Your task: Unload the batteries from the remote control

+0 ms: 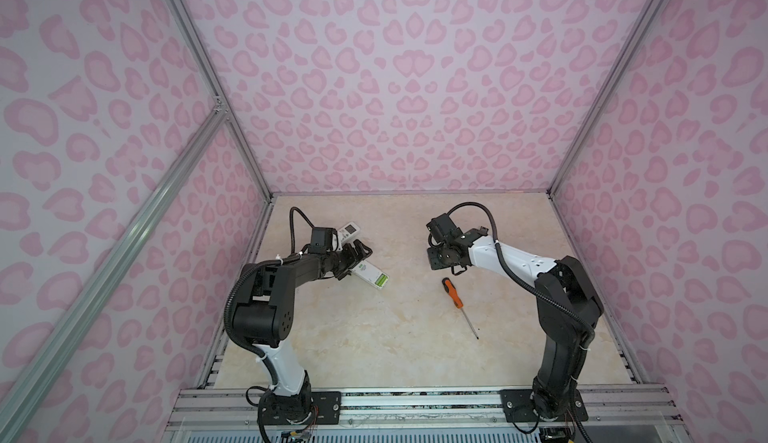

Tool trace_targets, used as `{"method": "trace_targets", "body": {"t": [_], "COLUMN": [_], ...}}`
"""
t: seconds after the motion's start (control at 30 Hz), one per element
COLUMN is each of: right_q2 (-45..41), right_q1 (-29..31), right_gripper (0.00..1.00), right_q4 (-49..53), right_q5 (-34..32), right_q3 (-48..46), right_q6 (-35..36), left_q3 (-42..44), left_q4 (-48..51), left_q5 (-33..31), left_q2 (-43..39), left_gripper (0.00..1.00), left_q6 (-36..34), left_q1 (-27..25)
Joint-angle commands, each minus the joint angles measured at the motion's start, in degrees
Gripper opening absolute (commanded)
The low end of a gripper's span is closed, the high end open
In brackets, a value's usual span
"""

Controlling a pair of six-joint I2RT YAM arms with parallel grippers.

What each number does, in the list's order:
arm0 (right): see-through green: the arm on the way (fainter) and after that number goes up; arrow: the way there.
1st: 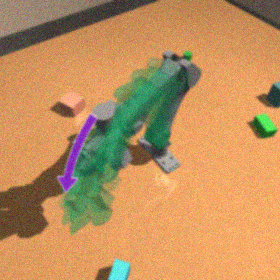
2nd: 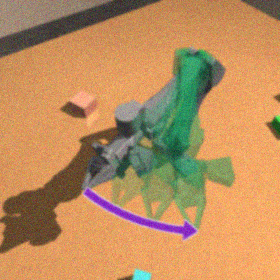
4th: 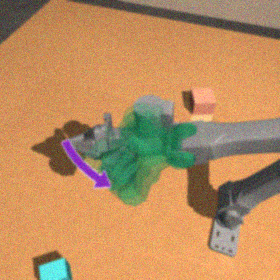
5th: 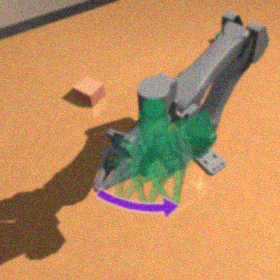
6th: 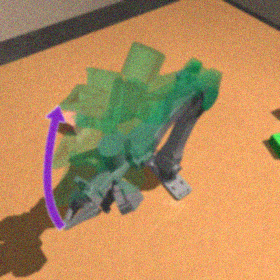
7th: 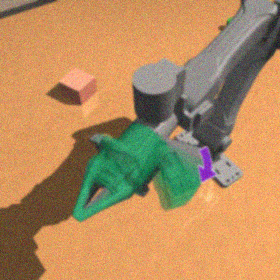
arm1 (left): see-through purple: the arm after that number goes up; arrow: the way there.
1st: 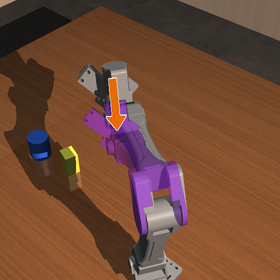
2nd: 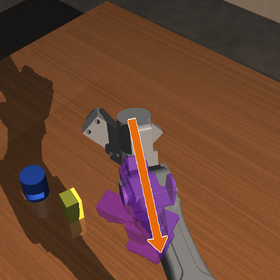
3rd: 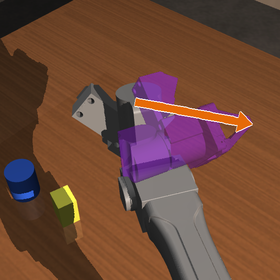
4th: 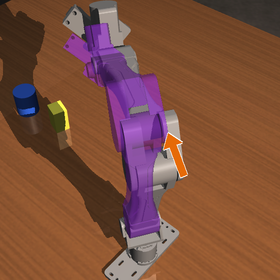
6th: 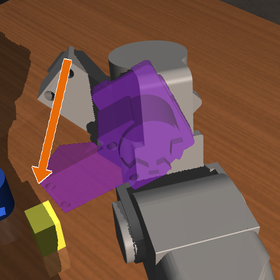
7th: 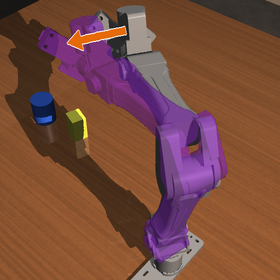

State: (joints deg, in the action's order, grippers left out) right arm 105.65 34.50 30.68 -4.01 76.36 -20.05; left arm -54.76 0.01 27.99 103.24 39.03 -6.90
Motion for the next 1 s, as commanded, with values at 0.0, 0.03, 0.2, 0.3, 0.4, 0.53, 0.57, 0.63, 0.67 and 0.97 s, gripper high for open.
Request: {"method": "trace_targets", "body": {"t": [0.0, 0.03, 0.2, 0.3, 0.4, 0.53, 0.57, 0.63, 0.67, 0.97], "right_q2": [-3.1, -3.8, -6.7, -7.9, -8.9, -10.0, -10.1, -10.2, -10.2, -8.9], "right_q1": [-0.2, -0.3, -0.7, -0.7, -0.8, -0.7, -0.7, -0.7, -0.7, -0.7], "right_gripper": [0.45, 0.46, 0.47, 0.47, 0.47, 0.47, 0.47, 0.48, 0.48, 0.47], "right_q4": [-2.1, -2.3, -3.4, -4.3, -5.3, -6.0, -6.2, -6.2, -6.3, -8.0], "right_q5": [2.1, 2.6, 4.6, 5.4, 6.1, 6.1, 6.1, 6.1, 6.1, 6.7], "right_q3": [-4.7, -5.7, -10.7, -13.0, -15.0, -16.8, -17.3, -17.8, -18.0, -19.6], "right_q6": [-2.8, -3.1, -4.5, -5.4, -6.2, -6.7, -6.9, -7.0, -7.1, -7.8], "left_q3": [-1.9, -2.8, -5.5, -6.4, -9.3, -13.9, -14.7, -16.0, -16.5, -20.3], "left_q4": [15.5, 17.0, 20.0, 18.8, 20.0, 24.3, 25.0, 26.2, 26.8, 32.5], "left_q5": [-10.6, -11.7, -13.1, -10.7, -12.2, -19.9, -20.9, -22.8, -23.5, -32.6], "left_q2": [-0.4, -0.2, 0.7, 1.4, 2.8, 4.1, 4.3, 4.7, 4.9, 5.5], "left_gripper": [0.98, 0.98, 0.98, 0.98, 0.99, 0.97, 0.97, 0.97, 0.97, 0.97], "left_q6": [-5.5, -6.2, -8.4, -9.2, -11.0, -13.1, -13.1, -12.8, -12.7, -15.6], "left_q1": [-0.6, -0.9, -3.8, -5.7, -7.5, -9.0, -9.2, -9.2, -9.3, -12.8]}}
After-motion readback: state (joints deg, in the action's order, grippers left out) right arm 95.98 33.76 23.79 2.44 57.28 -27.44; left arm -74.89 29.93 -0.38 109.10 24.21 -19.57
